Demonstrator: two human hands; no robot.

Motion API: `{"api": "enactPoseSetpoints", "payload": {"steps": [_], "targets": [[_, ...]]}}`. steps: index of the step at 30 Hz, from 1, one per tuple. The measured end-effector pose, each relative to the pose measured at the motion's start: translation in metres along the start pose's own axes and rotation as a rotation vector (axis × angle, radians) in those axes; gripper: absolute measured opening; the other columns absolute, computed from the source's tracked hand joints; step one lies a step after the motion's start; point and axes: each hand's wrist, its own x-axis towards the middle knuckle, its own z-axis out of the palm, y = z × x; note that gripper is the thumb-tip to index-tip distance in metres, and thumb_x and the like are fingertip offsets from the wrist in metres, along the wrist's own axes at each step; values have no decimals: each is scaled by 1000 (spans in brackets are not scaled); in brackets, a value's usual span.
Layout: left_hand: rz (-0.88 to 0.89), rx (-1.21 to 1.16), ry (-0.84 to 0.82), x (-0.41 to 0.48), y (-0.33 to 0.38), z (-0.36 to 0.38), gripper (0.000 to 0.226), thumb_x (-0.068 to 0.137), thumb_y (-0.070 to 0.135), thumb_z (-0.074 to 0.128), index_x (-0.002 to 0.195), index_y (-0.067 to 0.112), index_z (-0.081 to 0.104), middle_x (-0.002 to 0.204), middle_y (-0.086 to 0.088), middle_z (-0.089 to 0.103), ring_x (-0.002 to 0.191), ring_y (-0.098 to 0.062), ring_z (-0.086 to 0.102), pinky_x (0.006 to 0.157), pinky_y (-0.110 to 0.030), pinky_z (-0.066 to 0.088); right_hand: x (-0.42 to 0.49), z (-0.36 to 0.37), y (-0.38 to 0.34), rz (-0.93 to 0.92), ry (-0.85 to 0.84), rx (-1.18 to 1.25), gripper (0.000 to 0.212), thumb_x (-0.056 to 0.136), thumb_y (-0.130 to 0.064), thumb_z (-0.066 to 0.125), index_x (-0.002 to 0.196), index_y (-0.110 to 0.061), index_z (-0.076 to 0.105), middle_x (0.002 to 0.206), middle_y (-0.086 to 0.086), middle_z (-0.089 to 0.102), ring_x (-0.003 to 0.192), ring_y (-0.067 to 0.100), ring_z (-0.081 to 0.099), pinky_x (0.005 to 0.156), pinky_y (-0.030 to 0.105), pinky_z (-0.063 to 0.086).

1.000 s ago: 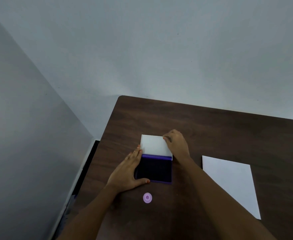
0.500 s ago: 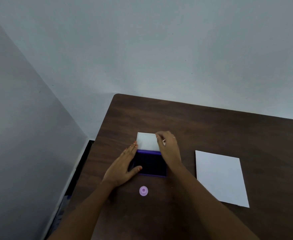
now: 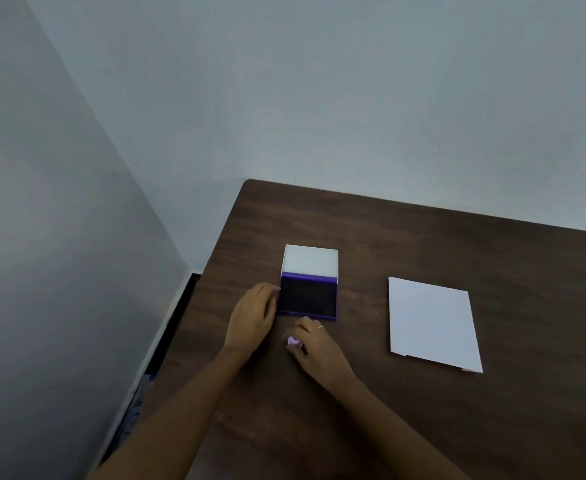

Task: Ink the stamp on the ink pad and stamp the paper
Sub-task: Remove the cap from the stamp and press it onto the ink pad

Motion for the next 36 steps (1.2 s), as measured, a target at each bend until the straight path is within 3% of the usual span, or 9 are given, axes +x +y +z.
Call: {"api": "enactPoseSetpoints", "payload": {"steps": [3, 8, 11, 14, 18, 23, 26, 30, 36], "targets": [[-108, -131, -6, -10, 7, -6, 18, 91, 7, 49, 105, 13, 60, 107, -8, 64, 93, -10, 56, 83, -23, 45, 2, -4, -5, 105, 44, 140, 18, 87, -15, 54, 103, -10, 58, 114, 9, 57, 102, 17, 52, 90, 27, 43], [-169, -368, -236, -26, 20, -7, 19, 89, 15, 56, 108, 14, 61, 109, -7, 65, 97, -10, 58, 88, -19, 46, 2, -20, -10, 485, 306, 775, 16, 78, -16, 68, 93, -15, 65, 92, 0, 65, 88, 11, 59, 74, 21, 46], [-215, -449, -186, -28, 30, -2, 25, 84, 14, 63, 109, 12, 62, 109, -9, 66, 99, -13, 60, 88, -19, 47, 3, -30, -9, 628, 357, 992, 15, 78, -20, 68, 91, -13, 66, 92, 6, 66, 91, 21, 61, 80, 30, 52], [-220, -518, -116, -27, 42, 1, 28, 82, 9, 66, 109, 10, 62, 106, -6, 66, 97, -12, 60, 87, -18, 47, 2, -36, -9, 646, 335, 1031, 16, 79, -21, 67, 92, -11, 65, 93, 7, 65, 92, 22, 61, 86, 35, 53], [-227, -592, -92, -24, 52, 3, 26, 78, 9, 69, 104, 11, 65, 100, -5, 69, 95, -12, 64, 86, -23, 51, 1, -40, -7, 604, 308, 1158, 12, 79, -17, 67, 90, -11, 65, 90, 7, 67, 92, 22, 65, 76, 27, 54], [-310, -695, -123, -21, 54, 3, 22, 77, 10, 71, 98, 14, 68, 90, 1, 72, 86, -7, 67, 75, -15, 53, -2, -42, 1, 586, 254, 1193, 8, 82, -12, 62, 89, -16, 66, 102, 11, 67, 100, 24, 63, 94, 37, 49], [-401, -762, -92, -21, 53, 5, 22, 78, 8, 70, 100, 11, 68, 88, 2, 71, 83, -8, 67, 70, -13, 53, -2, -46, 7, 594, 269, 1475, 18, 86, -4, 55, 102, -5, 63, 99, 11, 66, 95, 20, 62, 85, 30, 52], [-244, -303, -198, -20, 41, 10, 31, 79, 10, 69, 108, 14, 61, 103, 3, 60, 94, -9, 59, 84, -21, 49, -5, -59, 10, 674, 313, 2008, 12, 86, 0, 53, 93, 0, 62, 95, 16, 64, 89, 20, 61, 57, 25, 60], [35, 106, -476, -23, 32, 24, 38, 83, 19, 64, 120, 16, 54, 124, -3, 49, 109, -14, 49, 91, -25, 41, -11, -69, 10, 635, 223, 2216, 29, 81, -3, 55, 109, 3, 54, 84, 20, 70, 84, 20, 61, 55, 25, 59]]}}
